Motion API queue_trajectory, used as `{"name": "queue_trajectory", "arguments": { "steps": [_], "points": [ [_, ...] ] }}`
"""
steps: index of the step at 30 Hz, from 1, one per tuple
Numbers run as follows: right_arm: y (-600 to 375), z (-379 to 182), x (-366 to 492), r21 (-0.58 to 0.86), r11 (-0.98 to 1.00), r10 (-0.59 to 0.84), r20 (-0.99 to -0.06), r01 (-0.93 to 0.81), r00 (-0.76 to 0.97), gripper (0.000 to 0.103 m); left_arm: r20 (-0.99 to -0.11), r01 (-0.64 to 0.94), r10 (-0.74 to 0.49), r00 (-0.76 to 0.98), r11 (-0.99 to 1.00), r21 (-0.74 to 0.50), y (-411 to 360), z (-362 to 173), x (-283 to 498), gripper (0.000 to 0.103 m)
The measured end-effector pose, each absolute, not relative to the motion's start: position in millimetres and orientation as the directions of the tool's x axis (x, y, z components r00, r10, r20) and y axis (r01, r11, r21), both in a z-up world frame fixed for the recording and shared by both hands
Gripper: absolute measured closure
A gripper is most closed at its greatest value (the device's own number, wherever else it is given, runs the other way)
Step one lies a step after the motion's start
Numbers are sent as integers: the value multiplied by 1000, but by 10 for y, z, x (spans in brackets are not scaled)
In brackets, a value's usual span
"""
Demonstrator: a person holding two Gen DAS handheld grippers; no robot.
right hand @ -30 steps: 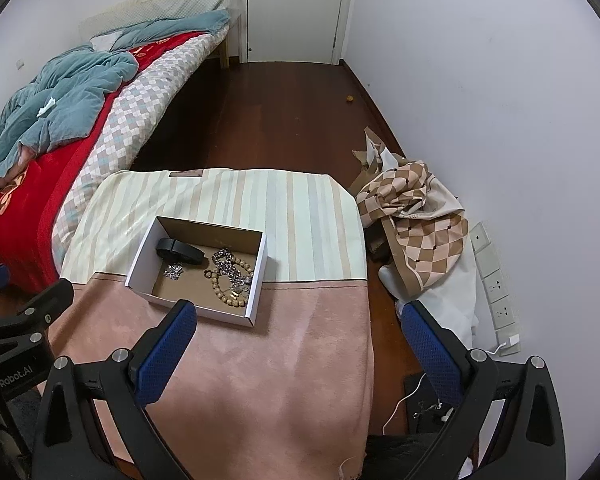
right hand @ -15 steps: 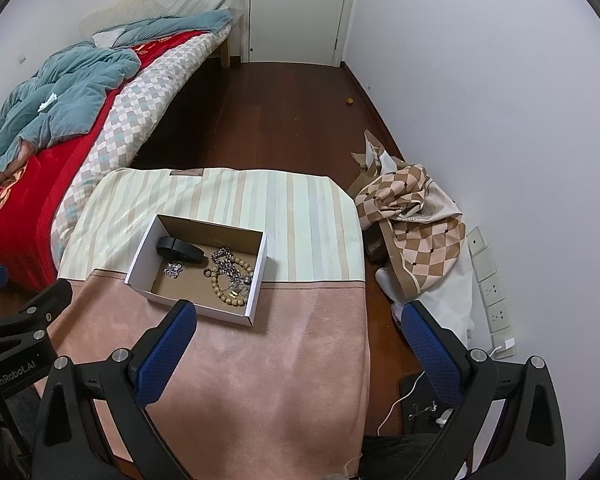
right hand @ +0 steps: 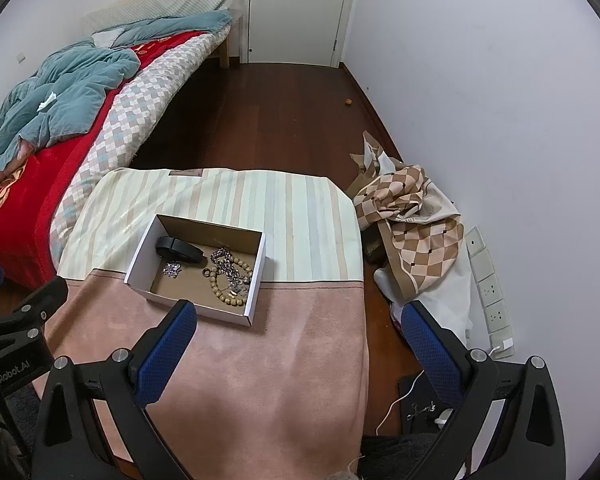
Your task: Organize jewelry
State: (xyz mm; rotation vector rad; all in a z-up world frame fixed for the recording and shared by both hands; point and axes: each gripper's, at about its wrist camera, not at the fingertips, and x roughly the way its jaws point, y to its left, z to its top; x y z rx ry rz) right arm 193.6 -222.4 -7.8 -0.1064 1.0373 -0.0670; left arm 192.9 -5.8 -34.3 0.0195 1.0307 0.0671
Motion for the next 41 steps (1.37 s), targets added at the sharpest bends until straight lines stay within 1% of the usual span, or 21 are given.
{"name": "queue_trajectory", "arguments": {
  "steps": [41],
  "points": [
    [-2164, 59, 1881, -110, 994, -91, -848, -7, 522, 0, -833, -66, 96, 545, 995, 72, -103, -196, 1842, 0]
  ]
}}
